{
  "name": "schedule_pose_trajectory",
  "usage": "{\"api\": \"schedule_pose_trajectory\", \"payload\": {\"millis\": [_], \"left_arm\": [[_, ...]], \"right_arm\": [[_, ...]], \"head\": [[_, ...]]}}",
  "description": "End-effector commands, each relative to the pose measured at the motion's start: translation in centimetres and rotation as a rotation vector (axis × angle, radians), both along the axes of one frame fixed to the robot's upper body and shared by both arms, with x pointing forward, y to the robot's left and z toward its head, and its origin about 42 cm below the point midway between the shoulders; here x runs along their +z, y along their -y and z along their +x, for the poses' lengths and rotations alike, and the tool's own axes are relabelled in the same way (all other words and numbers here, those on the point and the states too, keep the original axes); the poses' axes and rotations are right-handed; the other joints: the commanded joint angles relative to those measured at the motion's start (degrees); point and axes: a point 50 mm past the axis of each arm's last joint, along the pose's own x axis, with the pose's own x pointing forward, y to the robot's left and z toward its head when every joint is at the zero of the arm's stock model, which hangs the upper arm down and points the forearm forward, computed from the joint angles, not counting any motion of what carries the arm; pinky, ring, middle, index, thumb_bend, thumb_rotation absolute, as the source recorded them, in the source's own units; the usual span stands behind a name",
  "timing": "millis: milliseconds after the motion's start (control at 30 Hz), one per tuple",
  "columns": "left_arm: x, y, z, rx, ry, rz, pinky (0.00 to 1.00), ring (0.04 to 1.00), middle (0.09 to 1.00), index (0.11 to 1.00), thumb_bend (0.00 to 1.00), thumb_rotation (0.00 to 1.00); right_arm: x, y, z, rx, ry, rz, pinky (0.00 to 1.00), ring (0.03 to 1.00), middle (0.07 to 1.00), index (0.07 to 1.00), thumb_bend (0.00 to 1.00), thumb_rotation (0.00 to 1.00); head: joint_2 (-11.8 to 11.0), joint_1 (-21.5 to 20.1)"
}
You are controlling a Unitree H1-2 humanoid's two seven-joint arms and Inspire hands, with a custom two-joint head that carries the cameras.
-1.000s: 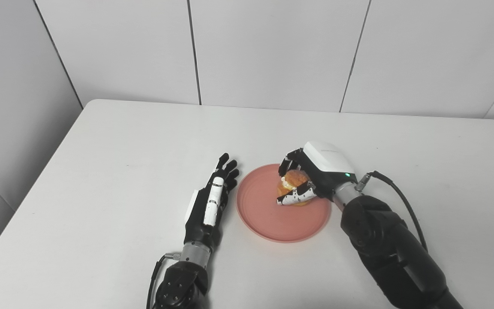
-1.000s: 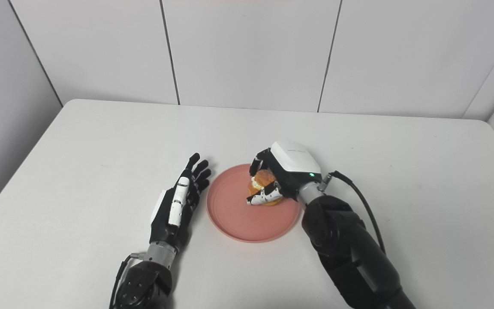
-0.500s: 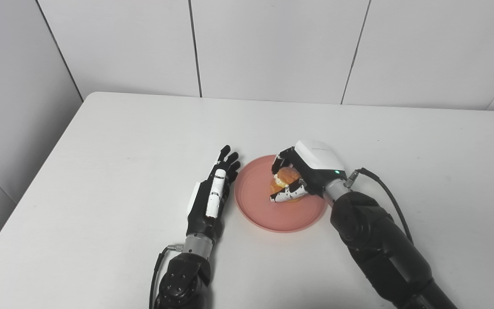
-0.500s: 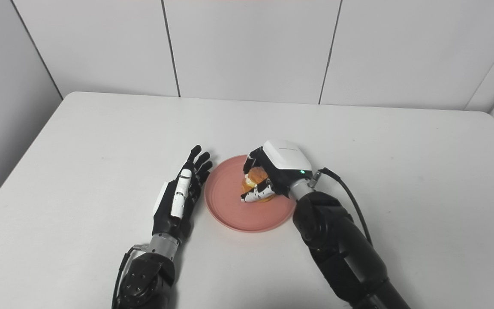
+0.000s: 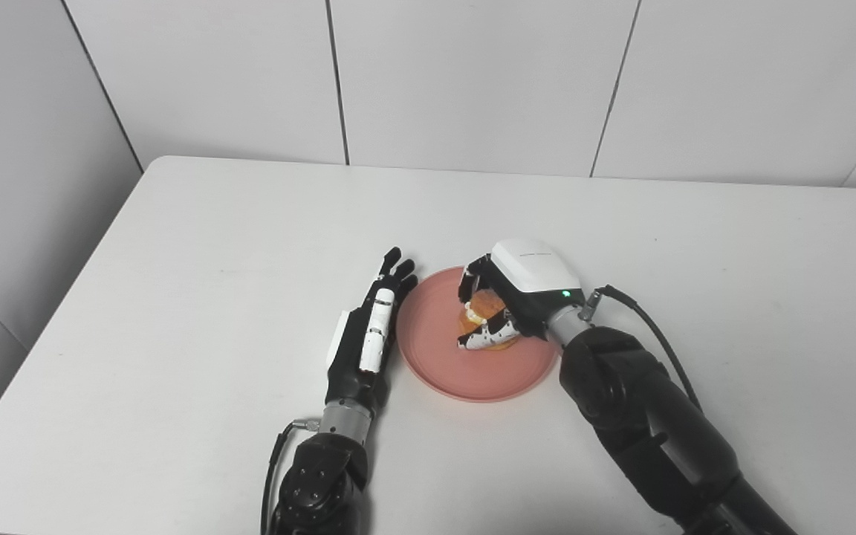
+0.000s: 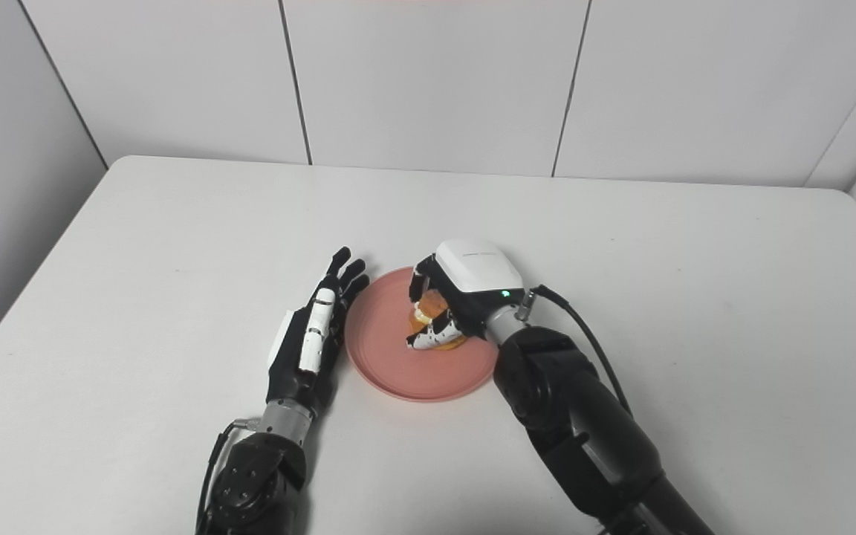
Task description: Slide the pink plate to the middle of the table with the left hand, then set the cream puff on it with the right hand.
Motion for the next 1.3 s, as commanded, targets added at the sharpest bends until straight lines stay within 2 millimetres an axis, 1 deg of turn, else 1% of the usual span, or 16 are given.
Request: {"api": "schedule_pose_trajectory", "payload": {"millis": [0,33,100,133,200,267,367,467,567,700,833,967,1133,1200,1267], "left_arm": [[-1.9,0.3,-0.7,-0.005,-0.1,-0.001,0.9,0.918,0.927,0.927,0.43,1.0],[-1.9,0.3,-0.7,-0.005,-0.101,-0.002,0.9,0.918,0.928,0.927,0.43,1.0],[-1.9,0.3,-0.7,-0.007,-0.101,0.0,0.9,0.922,0.933,0.932,0.43,1.0],[-1.9,0.3,-0.7,-0.007,-0.102,0.002,0.9,0.923,0.936,0.933,0.43,1.0],[-1.9,0.3,-0.7,-0.008,-0.105,0.002,0.9,0.927,0.945,0.937,0.44,1.0],[-1.9,0.3,-0.7,-0.009,-0.106,0.001,0.9,0.931,0.951,0.943,0.44,1.0],[-1.8,0.3,-0.7,-0.007,-0.109,-0.004,0.9,0.932,0.952,0.944,0.44,1.0],[-1.9,0.3,-0.7,-0.009,-0.109,-0.003,0.9,0.931,0.953,0.945,0.44,1.0],[-1.9,0.2,-0.7,-0.009,-0.108,-0.004,0.9,0.931,0.954,0.943,0.45,1.0],[-1.9,0.2,-0.7,-0.008,-0.105,-0.004,0.9,0.927,0.944,0.937,0.44,1.0],[-1.9,0.2,-0.8,-0.004,-0.101,-0.009,0.89,0.92,0.934,0.93,0.43,1.0],[-1.9,0.1,-0.8,-0.004,-0.103,-0.006,0.89,0.92,0.933,0.932,0.44,1.0],[-2.1,-0.1,-0.7,-0.002,-0.104,0.002,0.89,0.92,0.931,0.93,0.45,1.0],[-2.1,-0.2,-0.7,-0.002,-0.105,0.005,0.9,0.922,0.933,0.931,0.45,1.0],[-2.1,-0.3,-0.7,-0.002,-0.106,0.006,0.9,0.924,0.935,0.933,0.45,1.0]], "right_arm": [[2.2,-0.4,-0.1,0.005,0.026,-0.041,0.46,0.518,0.576,0.492,0.51,0.17],[2.6,-0.4,-0.3,0.005,0.023,-0.054,0.48,0.536,0.594,0.492,0.51,0.17],[3.2,-0.3,-0.6,0.007,0.015,-0.074,0.54,0.617,0.677,0.495,0.51,0.17],[3.5,-0.3,-0.8,0.009,0.013,-0.081,0.56,0.651,0.718,0.595,0.6,0.3],[4.0,-0.3,-1.0,0.012,0.013,-0.091,0.6,0.714,0.788,0.72,0.69,0.43],[4.4,-0.2,-1.2,0.015,0.016,-0.093,0.62,0.744,0.819,0.782,0.73,0.47],[4.9,0.0,-1.2,0.017,0.017,-0.091,0.65,0.788,0.858,0.831,0.75,0.49],[5.2,0.1,-1.1,0.014,0.019,-0.093,0.66,0.805,0.877,0.848,0.76,0.5],[5.5,0.3,-1.0,0.008,0.034,-0.09,0.66,0.812,0.894,0.873,0.78,0.54],[6.1,0.4,-1.0,0.003,0.046,-0.073,0.7,0.835,0.923,0.906,0.81,0.62],[7.0,0.6,-1.3,0.003,0.072,-0.06,0.73,0.855,0.938,0.933,0.81,0.64],[7.9,0.7,-1.8,0.009,0.117,-0.023,0.76,0.857,0.939,0.94,0.82,0.64],[9.6,2.0,-2.7,0.026,0.206,0.071,0.78,0.859,0.932,0.95,0.82,0.68],[10.1,2.7,-2.9,0.036,0.215,0.111,0.78,0.874,0.937,0.964,0.82,0.72],[10.5,3.5,-3.1,0.037,0.201,0.167,0.76,0.874,0.931,0.966,0.83,0.74]], "head": [[0.01,-0.07],[0.01,-0.07],[0.03,-0.2],[0.04,-0.19],[0.08,-0.23],[0.19,-0.35],[0.19,-0.44],[0.17,-0.47],[0.2,-0.6],[0.09,-0.73],[0.08,-0.91],[0.03,-1.21],[-0.03,-1.38],[-0.03,-1.47],[-0.08,-1.64]]}}
